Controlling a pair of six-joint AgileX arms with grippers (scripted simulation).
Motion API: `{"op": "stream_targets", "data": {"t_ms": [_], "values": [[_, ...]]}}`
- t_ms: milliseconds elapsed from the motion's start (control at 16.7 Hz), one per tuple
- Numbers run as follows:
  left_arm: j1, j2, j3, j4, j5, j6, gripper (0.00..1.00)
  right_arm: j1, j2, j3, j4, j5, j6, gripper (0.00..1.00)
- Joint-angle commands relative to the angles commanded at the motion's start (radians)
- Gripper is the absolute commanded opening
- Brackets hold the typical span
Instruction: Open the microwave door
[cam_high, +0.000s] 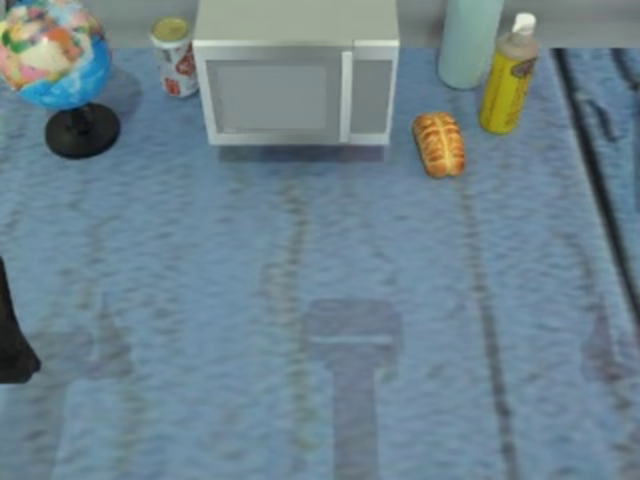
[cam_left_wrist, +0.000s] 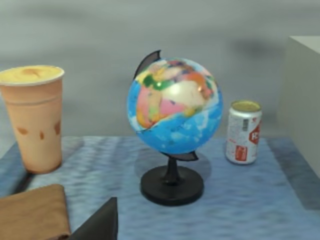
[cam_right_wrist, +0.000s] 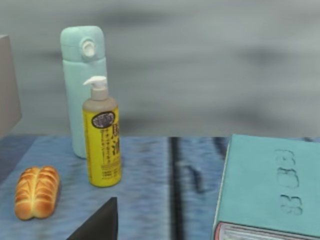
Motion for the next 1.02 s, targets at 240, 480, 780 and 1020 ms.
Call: {"op": "stream_targets", "data": {"t_ms": [240,480,780,1020], "values": [[-0.014,0.030,0.030,-0.011,-0.007,-0.012,1.00,0.000,0.000,0.000,0.000,0.000,0.000,1.00],[-0.089,0.218,0.219,-0.076,-0.052,-0.075,1.00,0.000,0.000,0.000,0.000,0.000,0.000,1.00],[-0.237,0.684,0.639,-0.223,-0.144,-0.198,1.00,0.000,0.000,0.000,0.000,0.000,0.000,1.00],[-0.372,1.168,1.019,-0.369,-0.229,-0.305,1.00,0.000,0.000,0.000,0.000,0.000,0.000,1.00]]}}
